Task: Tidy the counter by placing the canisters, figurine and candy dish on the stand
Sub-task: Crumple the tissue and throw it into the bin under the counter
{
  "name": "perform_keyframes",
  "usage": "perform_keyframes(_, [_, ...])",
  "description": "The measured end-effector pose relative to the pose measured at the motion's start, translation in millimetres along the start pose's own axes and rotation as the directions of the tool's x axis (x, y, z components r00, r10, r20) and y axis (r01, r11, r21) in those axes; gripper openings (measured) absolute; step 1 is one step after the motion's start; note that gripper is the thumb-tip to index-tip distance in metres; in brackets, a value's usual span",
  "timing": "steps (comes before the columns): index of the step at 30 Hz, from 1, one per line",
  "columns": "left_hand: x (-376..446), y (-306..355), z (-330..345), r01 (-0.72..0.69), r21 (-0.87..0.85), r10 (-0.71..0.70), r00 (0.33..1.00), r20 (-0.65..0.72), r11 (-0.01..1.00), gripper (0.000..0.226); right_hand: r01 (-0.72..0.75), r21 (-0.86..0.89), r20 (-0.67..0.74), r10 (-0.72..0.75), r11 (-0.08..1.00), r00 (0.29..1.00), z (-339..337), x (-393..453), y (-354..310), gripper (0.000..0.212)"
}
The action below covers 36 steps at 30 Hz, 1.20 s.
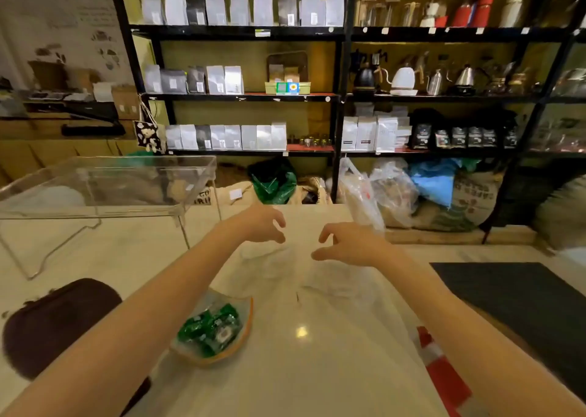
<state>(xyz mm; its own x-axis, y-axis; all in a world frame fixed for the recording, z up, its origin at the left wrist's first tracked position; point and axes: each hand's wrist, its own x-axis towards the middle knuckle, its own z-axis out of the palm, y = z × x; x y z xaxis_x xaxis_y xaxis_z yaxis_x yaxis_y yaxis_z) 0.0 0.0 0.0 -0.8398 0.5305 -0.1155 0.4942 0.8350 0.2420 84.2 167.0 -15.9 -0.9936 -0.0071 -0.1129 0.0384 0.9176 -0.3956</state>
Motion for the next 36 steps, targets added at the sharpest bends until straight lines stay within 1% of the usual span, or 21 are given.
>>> perform_keyframes(2, [1.5, -0.8, 8.3, 0.005, 0.042, -0.007, 0.998, 0.063, 0.999, 0.05, -0.034, -0.161, -0.029, 0.03, 0.986, 0.999, 6.2, 0.7, 2.0, 0.054])
perform_keyframes(3, [2.9, -2.2, 14.1, 0.015, 0.055, -0.02, 0.995, 0.095, 0.998, 0.054, -0.047, -0.196, -0.027, 0.043, 0.979, 0.999, 10.8, 0.4, 4.4, 0.055])
perform_keyframes(7, [9.2, -5.9, 28.7, 0.031, 0.064, -0.041, 0.988, 0.149, 0.997, 0.064, -0.066, -0.215, -0.004, 0.067, 0.974, 0.998, 22.8, -2.6, 11.3, 0.054])
perform_keyframes(10, [10.3, -8.5, 35.0, 0.046, 0.077, -0.059, 0.984, 0.17, 0.996, 0.067, -0.038, -0.196, -0.025, 0.034, 0.98, 0.999, 27.6, -4.0, 16.3, 0.046])
perform_keyframes(12, [9.2, -8.5, 38.2, 0.03, 0.077, -0.042, 0.985, 0.167, 0.997, 0.065, -0.021, -0.173, -0.043, 0.013, 0.985, 0.999, 29.8, -4.7, 18.9, 0.04])
perform_keyframes(19, [-0.1, -0.9, 41.1, -0.026, 0.152, 0.018, 0.998, 0.059, 0.988, 0.047, 0.021, -0.095, -0.131, -0.034, 0.995, 0.991, 35.7, -10.7, 19.4, 0.021])
perform_keyframes(22, [-2.7, 0.4, 44.8, -0.027, 0.198, 0.022, 0.999, 0.026, 0.98, 0.038, 0.02, -0.057, -0.173, -0.029, 0.998, 0.984, 37.8, -12.9, 18.3, 0.019])
perform_keyframes(24, [-4.9, 0.5, 46.3, -0.025, 0.2, 0.023, 1.0, 0.011, 0.98, 0.034, 0.018, -0.028, -0.191, -0.023, 0.999, 0.981, 39.1, -13.6, 18.0, 0.019])
perform_keyframes(28, [-16.3, 2.8, 39.4, -0.018, 0.128, 0.027, 0.997, -0.068, 0.992, 0.033, 0.027, 0.011, -0.227, -0.023, 1.0, 0.974, 35.0, -19.6, 17.6, 0.019])
perform_keyframes(31, [-32.2, 11.3, 27.9, -0.03, 0.04, 0.036, 0.988, -0.147, 0.999, 0.032, 0.067, 0.045, -0.271, -0.053, 0.997, 0.961, 25.3, -28.6, 17.0, 0.018])
perform_keyframes(36, [-77.9, 35.3, 8.7, -0.089, -0.056, 0.068, 0.951, -0.301, 0.994, 0.03, 0.176, 0.111, -0.403, -0.117, 0.978, 0.908, 4.2, -47.8, 9.0, 0.016])
